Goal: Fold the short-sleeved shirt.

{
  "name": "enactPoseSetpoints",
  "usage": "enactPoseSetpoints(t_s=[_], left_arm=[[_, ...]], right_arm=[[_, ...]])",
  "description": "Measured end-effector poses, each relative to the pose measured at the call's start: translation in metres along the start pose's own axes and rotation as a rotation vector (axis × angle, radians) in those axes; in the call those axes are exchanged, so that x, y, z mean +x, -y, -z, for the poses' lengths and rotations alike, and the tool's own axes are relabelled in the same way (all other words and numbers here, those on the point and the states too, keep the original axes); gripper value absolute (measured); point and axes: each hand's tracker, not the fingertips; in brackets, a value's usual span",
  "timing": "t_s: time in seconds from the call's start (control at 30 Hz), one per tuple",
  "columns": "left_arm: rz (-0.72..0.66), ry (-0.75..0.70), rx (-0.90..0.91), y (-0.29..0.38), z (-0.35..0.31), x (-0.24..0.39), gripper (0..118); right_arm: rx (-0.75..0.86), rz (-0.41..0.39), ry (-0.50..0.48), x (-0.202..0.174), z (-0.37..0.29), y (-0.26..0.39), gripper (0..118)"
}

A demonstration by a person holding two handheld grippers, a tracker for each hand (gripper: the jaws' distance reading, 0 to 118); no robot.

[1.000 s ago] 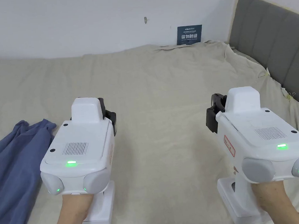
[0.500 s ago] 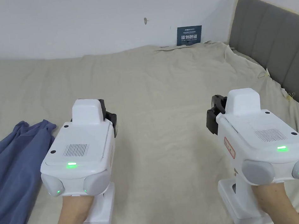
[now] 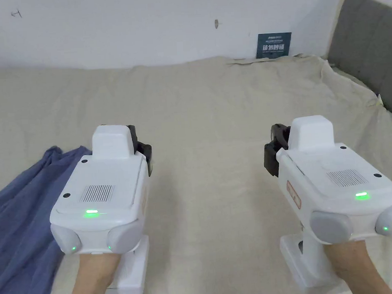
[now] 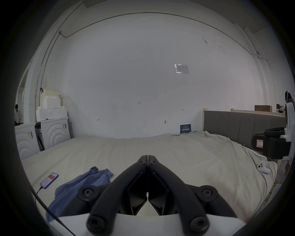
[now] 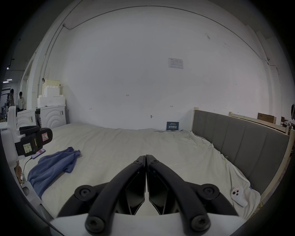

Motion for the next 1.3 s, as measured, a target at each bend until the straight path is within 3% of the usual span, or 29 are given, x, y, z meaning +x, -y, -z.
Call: enactPoseSetpoints(t_s=[0.7,1.3], left_arm=[[-0.015,-0.328,-0.025,0.010,-0.063,-0.109,0],[-0.041,-0.401,-0.063,0.026,-0.080,-0.150,0]], right_arm=[[0.015,-0.046,-0.364,-0.127,0.036,-0.014,0],[0.004,-0.065,-0.464,-0.182,0.045,-0.015,0]])
